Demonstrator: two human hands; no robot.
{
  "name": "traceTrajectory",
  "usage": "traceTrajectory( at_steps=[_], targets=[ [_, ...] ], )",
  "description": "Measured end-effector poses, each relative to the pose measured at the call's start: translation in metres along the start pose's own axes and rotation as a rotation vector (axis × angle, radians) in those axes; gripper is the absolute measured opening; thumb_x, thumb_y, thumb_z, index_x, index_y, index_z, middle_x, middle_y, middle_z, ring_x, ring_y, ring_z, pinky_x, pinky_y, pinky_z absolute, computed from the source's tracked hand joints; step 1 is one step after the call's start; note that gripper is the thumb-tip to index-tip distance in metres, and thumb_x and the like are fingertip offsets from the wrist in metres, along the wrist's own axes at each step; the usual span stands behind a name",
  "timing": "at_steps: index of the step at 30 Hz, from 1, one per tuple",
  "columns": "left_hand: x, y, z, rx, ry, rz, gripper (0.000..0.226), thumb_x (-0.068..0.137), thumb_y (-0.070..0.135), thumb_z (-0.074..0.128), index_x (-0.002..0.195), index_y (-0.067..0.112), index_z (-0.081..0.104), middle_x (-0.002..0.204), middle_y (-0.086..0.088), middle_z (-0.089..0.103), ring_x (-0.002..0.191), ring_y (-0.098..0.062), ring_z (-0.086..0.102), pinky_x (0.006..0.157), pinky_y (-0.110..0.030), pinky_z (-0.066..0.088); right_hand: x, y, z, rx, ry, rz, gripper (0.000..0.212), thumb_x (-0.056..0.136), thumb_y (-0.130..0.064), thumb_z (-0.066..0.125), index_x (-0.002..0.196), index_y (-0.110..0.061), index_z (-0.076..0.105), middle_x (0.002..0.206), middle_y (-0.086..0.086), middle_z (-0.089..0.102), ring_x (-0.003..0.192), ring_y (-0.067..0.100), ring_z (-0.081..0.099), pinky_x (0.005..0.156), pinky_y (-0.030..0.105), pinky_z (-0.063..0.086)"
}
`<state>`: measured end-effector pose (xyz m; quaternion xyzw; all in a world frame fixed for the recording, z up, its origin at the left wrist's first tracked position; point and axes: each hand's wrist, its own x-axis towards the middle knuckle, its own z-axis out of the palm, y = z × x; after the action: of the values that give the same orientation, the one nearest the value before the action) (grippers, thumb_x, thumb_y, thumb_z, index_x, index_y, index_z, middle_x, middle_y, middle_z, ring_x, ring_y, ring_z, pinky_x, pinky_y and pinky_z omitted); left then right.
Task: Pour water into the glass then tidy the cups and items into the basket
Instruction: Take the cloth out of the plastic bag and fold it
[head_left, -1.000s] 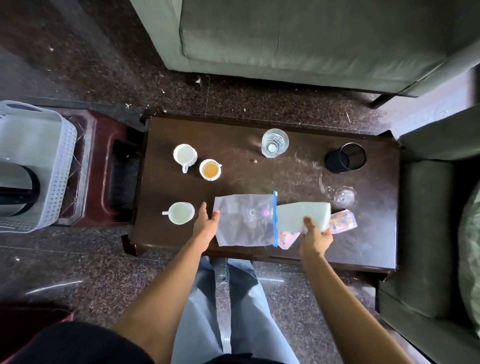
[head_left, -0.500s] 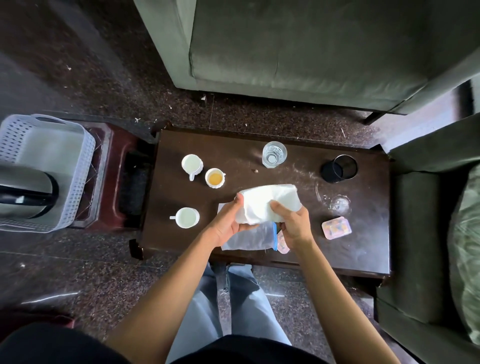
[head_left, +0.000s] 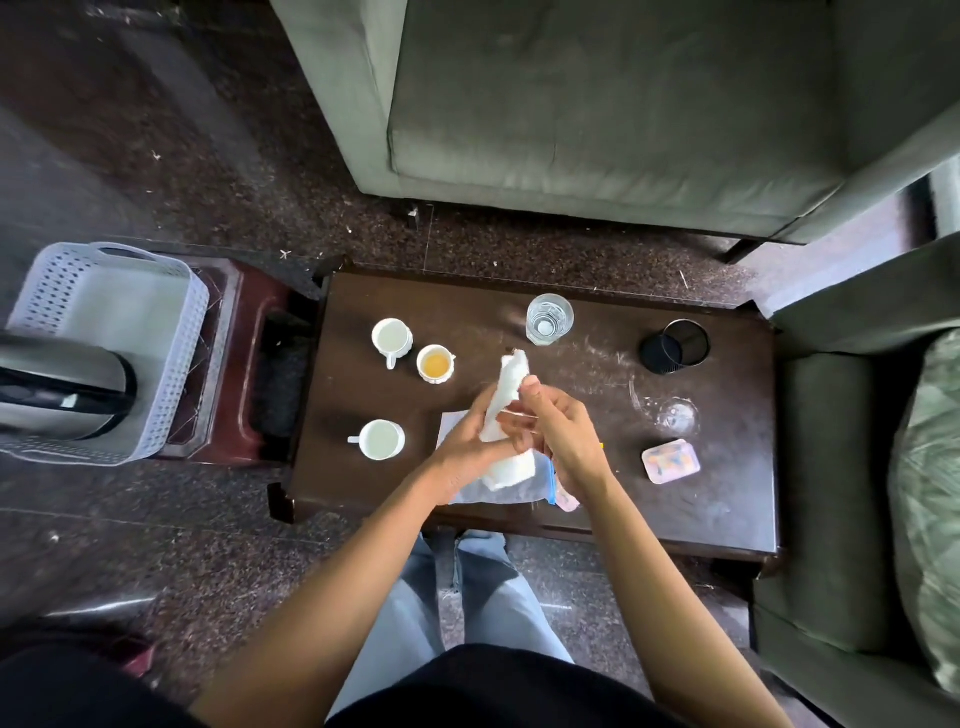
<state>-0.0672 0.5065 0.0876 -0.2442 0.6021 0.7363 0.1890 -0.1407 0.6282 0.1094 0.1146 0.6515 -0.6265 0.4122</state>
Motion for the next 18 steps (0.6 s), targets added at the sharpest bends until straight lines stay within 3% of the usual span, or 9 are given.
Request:
traceTrajectory(
  at_steps=[2,4,7,9,14,18],
  targets=[
    [-0.003,0.007,0.003,-0.174,0.059,-0.019,0.047,0.081,0.028,0.068,0.125,0.026,0.053,0.108,-0.001,0.068,0.105,-0.017,0.062,0.087,-0.029,0.05,-0.004,-0.001,0.0,-0.019,0.066,-0.072,0.025,0.093,-0.031,0.062,0.105,-0.011,0.07,0.099,0.012,0.073,0.091,0.024,0.072,0.079,0.033,0.059],
    [-0.006,0.015,0.004,-0.383,0.11,-0.073,0.018,0.092,0.019,0.055,0.109,0.022,0.06,0.098,-0.003,0.068,0.094,-0.016,0.062,0.081,-0.03,0.052,-0.005,0.002,-0.003,-0.236,0.131,-0.207,0.022,0.09,-0.027,0.066,0.108,-0.016,0.071,0.097,0.003,0.073,0.089,0.02,0.069,0.08,0.028,0.057],
    [-0.009,0.024,0.004,-0.567,0.129,-0.149,0.025,0.101,0.027,0.039,0.11,0.02,0.061,0.102,-0.006,0.067,0.094,-0.017,0.062,0.082,-0.033,0.052,-0.009,0.001,-0.006,-0.586,0.13,-0.364,0.039,0.082,-0.03,0.075,0.118,-0.018,0.067,0.108,-0.004,0.062,0.091,0.009,0.06,0.076,0.008,0.045],
    [-0.009,0.028,0.004,-0.593,0.116,-0.16,0.033,0.101,0.035,0.035,0.112,0.018,0.061,0.102,-0.006,0.068,0.095,-0.017,0.063,0.083,-0.032,0.053,-0.012,0.0,-0.005,-0.656,0.112,-0.421,0.054,0.076,-0.033,0.08,0.125,-0.019,0.062,0.112,-0.004,0.054,0.095,0.009,0.056,0.076,0.004,0.042],
    [-0.011,0.038,0.01,-0.568,0.08,-0.177,0.042,0.1,0.044,0.03,0.112,0.019,0.061,0.101,-0.005,0.069,0.094,-0.015,0.064,0.07,-0.022,0.057,-0.016,0.003,-0.001,-0.737,0.102,-0.479,0.08,0.065,-0.033,0.087,0.135,-0.02,0.049,0.115,-0.005,0.043,0.103,0.014,0.05,0.089,0.021,0.046],
    [-0.012,0.037,0.013,-0.519,0.063,-0.174,0.05,0.099,0.05,0.023,0.127,0.02,0.052,0.113,-0.005,0.066,0.105,-0.017,0.062,0.08,-0.025,0.057,-0.016,0.002,-0.001,-0.77,0.138,-0.455,0.073,0.071,-0.031,0.082,0.135,-0.02,0.05,0.118,0.0,0.05,0.101,0.014,0.052,0.086,0.021,0.046]
  ],
)
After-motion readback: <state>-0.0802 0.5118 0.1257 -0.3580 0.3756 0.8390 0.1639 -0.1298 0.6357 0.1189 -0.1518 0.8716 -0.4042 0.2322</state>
